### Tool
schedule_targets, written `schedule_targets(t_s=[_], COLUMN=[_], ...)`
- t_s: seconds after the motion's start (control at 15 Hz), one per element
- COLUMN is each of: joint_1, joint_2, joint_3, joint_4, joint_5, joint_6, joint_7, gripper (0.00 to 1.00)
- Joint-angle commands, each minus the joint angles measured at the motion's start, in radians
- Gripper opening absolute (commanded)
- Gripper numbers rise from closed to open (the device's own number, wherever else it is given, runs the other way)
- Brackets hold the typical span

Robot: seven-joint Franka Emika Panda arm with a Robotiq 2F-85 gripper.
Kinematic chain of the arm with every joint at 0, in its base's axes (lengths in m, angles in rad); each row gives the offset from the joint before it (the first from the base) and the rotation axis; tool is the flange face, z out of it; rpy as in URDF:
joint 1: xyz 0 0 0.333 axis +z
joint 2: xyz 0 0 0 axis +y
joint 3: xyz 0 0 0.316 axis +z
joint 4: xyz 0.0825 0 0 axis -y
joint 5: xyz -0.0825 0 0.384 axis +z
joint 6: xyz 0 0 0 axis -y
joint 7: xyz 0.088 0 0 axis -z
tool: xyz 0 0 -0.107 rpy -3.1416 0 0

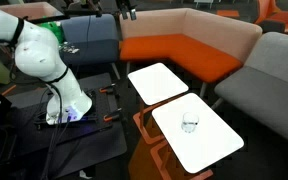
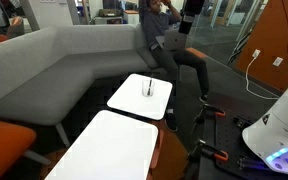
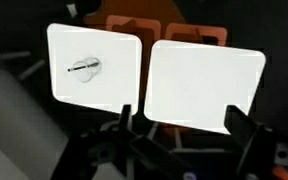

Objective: Move the cup slightly backwards

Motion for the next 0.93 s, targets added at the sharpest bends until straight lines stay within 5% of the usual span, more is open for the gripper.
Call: schedule_targets(t_s=[0.0,0.4,0.87], joint_1=[0.022,0.007,-0.084], joint_2=[0.004,0.031,0.242], joint_3=[-0.017,-0.062,-0.309], joint_4=[0.003,-0.001,0.008], joint_5=[-0.013,-0.006,0.071], joint_6=[-0.004,0.067,0.371], joint_7=[0.012,-0.012,-0.096], gripper=[1.00,1.00,1.00])
